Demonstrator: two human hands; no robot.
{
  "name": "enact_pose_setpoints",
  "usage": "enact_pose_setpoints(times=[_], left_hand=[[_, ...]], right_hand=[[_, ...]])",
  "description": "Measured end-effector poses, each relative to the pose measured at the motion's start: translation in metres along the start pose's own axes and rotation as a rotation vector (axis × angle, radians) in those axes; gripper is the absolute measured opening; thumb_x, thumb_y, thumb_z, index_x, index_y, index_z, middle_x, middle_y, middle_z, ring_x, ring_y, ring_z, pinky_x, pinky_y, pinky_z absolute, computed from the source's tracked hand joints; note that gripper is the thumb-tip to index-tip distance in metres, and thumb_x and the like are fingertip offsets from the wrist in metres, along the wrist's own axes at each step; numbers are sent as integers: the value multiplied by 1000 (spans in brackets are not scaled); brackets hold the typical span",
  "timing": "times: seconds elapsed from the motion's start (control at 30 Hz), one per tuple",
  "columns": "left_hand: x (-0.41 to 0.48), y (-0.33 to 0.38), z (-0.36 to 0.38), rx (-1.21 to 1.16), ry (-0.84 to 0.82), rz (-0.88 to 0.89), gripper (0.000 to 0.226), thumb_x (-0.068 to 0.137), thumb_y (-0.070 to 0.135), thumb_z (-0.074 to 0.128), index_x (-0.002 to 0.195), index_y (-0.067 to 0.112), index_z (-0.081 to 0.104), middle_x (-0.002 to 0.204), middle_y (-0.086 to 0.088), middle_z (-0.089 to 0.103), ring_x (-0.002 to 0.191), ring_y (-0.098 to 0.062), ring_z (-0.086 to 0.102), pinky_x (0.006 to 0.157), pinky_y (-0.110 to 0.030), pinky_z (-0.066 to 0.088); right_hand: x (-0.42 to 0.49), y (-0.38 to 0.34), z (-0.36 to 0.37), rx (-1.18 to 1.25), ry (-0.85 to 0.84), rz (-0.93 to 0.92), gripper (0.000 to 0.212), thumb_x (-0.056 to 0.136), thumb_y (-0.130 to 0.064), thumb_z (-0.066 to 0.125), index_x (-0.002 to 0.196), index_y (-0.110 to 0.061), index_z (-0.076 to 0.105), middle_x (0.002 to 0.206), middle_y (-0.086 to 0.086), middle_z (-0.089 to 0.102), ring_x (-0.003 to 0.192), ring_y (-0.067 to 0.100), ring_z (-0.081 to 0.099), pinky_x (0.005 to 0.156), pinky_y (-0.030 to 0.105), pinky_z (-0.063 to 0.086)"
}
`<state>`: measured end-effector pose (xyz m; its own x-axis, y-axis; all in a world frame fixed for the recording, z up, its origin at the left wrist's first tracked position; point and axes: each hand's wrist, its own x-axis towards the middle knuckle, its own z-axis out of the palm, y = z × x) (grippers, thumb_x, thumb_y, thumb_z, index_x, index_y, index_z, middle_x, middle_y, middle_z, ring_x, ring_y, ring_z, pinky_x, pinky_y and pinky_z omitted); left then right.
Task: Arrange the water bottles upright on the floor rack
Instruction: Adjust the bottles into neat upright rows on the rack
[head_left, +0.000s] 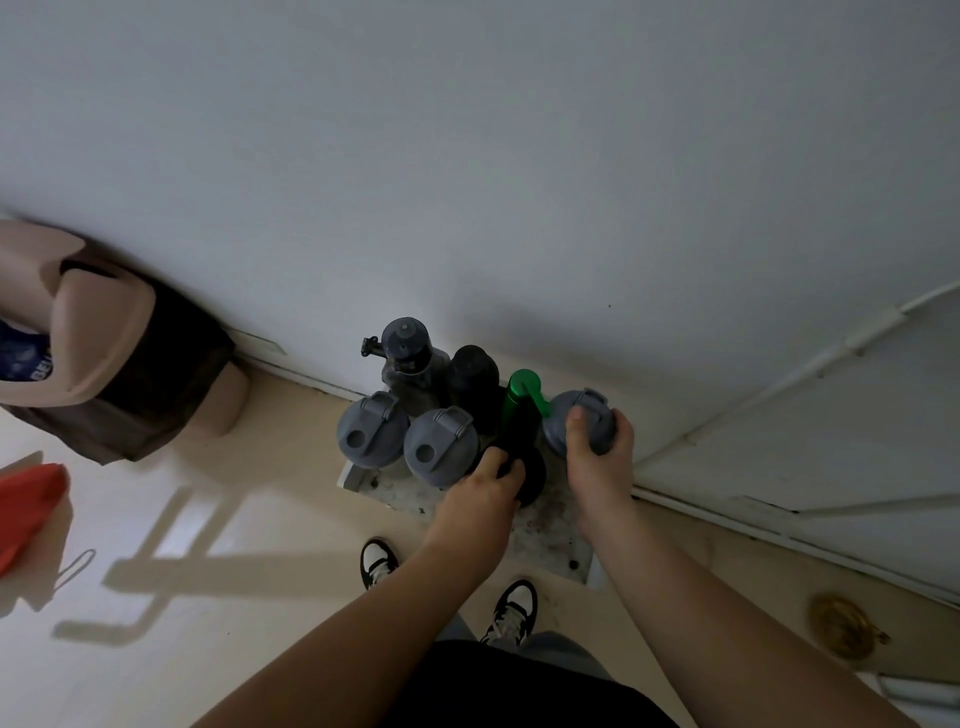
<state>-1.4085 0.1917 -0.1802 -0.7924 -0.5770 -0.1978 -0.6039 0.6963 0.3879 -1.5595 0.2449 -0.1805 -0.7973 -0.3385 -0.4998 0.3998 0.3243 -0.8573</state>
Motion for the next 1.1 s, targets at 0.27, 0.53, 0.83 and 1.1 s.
enact_pose_setpoints(times=[0.27,0.53,0.83,1.1], left_hand=[[-5,12,-27,33,-46,1,45,98,32,56,140,18,49,136,-3,42,97,-32,65,75,-46,59],[-16,-32,-88,145,292,-54,41,92,32,61,131,22,60,141,-7,52,117,-32,52,83,-45,56],[-15,-46,-60,56,229,-118,52,95,30,65,144,22,50,139,-6,56,112,-33,50,79,-48,57],[-14,-41,-61,65,216,-154,51,96,30,63,144,19,51,130,-9,58,105,-34,50,79,-47,55]], right_hand=[[-13,-29,-17,-52,-13,14,84,94,-55,62,160,-22,22,158,9,39,143,27,42,110,41,40],[-77,-41,-26,-455,-170,-654,10,95,-23,67,103,-23,61,100,-3,59,90,7,60,78,24,52],[-68,24,16,-1076,-418,-800,50,94,-23,66,144,-18,55,146,8,49,142,28,37,109,39,46],[-49,35,3,-1253,-405,-1008,35,75,2,77,109,-5,77,131,18,63,126,38,55,86,44,61]])
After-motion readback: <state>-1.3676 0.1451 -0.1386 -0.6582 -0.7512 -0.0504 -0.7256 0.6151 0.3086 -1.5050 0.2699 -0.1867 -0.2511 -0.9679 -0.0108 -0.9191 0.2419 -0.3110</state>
